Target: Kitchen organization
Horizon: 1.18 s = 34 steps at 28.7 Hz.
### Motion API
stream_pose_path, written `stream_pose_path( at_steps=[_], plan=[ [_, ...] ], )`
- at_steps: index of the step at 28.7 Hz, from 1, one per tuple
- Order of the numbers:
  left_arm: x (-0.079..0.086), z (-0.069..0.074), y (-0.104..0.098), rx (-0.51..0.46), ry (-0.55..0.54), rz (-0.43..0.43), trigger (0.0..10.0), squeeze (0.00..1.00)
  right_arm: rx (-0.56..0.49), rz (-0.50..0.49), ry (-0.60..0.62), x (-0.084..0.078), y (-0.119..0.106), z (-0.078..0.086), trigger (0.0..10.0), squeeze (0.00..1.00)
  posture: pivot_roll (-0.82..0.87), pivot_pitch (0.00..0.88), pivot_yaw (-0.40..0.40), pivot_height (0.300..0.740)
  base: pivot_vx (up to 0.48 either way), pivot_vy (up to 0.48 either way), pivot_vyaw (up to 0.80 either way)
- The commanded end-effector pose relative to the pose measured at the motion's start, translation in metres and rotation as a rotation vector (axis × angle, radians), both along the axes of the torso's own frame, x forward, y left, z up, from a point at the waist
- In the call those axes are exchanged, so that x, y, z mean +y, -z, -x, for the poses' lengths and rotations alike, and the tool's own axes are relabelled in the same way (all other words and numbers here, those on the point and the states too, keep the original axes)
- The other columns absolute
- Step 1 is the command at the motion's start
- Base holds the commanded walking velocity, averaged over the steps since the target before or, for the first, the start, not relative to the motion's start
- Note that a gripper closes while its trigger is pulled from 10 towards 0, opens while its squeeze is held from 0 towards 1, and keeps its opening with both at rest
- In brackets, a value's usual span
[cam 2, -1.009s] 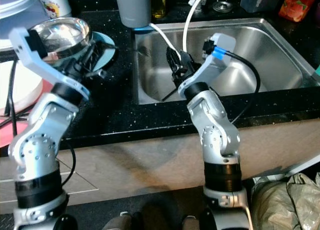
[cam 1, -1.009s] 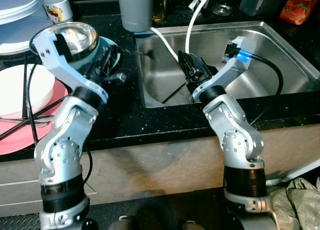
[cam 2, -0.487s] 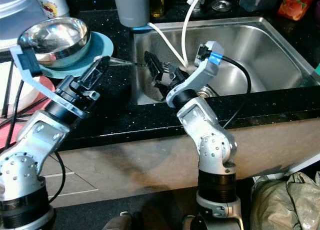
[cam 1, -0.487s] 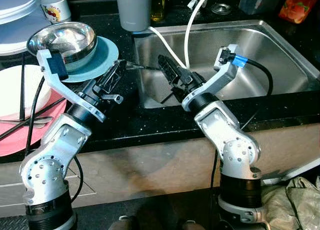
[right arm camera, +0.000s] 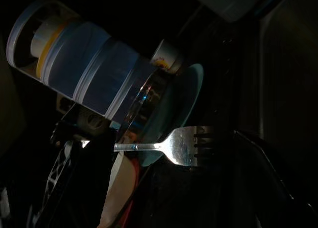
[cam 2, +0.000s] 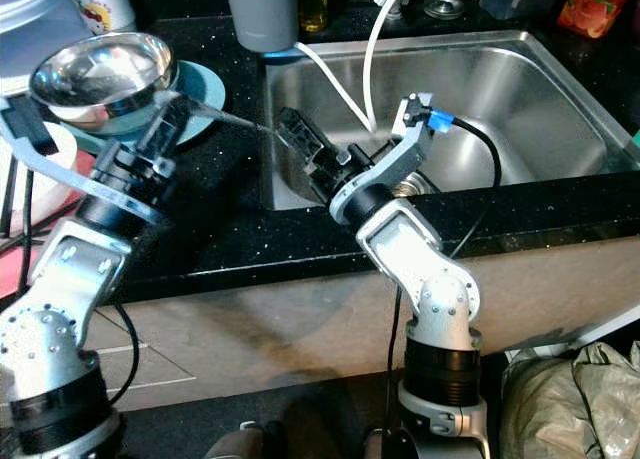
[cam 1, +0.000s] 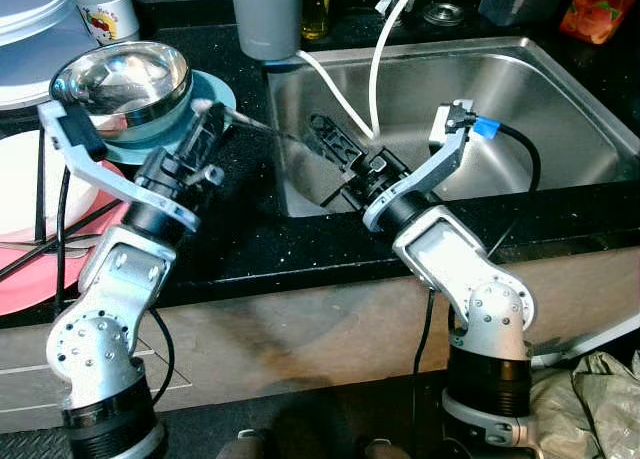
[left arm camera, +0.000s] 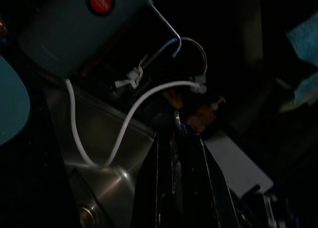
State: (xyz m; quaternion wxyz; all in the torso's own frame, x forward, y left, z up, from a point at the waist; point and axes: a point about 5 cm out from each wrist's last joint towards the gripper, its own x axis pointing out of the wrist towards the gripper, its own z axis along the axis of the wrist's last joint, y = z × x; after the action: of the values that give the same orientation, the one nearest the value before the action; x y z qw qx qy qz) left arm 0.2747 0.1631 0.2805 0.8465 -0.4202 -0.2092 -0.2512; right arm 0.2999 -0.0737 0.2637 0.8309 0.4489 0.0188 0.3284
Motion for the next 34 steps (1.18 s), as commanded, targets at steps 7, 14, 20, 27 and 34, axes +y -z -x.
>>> stream_pose_path(
  at_steps=[7,14,20,27,34],
  plan=[
    [-0.001,0.002,-0.004,-0.020,0.026,0.060,0.0,0.00,0.045,-0.090,-0.081,0.022,0.000,0.009,10.0,0.00,0.02,0.177,0.021,0.740,0.000,0.000,0.00],
    [0.001,0.003,-0.009,-0.035,0.025,0.067,0.0,0.00,0.047,0.017,0.059,-0.002,0.006,-0.006,10.0,0.00,0.02,0.171,0.021,0.740,0.000,0.000,0.00],
    [0.005,0.001,-0.012,-0.042,0.002,0.089,0.0,0.00,0.058,0.061,0.074,-0.006,0.008,-0.008,10.0,0.00,0.02,0.175,0.019,0.740,0.000,0.000,0.00],
    [-0.003,0.002,-0.005,-0.011,0.016,0.096,0.0,0.00,0.088,-0.117,-0.001,0.006,0.000,-0.002,10.0,0.00,0.02,0.179,0.020,0.740,0.000,0.000,0.00],
    [-0.009,0.002,0.006,0.039,0.013,0.118,0.0,0.00,0.164,-0.435,-0.072,0.014,-0.014,0.001,10.0,0.00,0.02,0.181,0.021,0.740,0.000,0.000,0.00]
  ],
)
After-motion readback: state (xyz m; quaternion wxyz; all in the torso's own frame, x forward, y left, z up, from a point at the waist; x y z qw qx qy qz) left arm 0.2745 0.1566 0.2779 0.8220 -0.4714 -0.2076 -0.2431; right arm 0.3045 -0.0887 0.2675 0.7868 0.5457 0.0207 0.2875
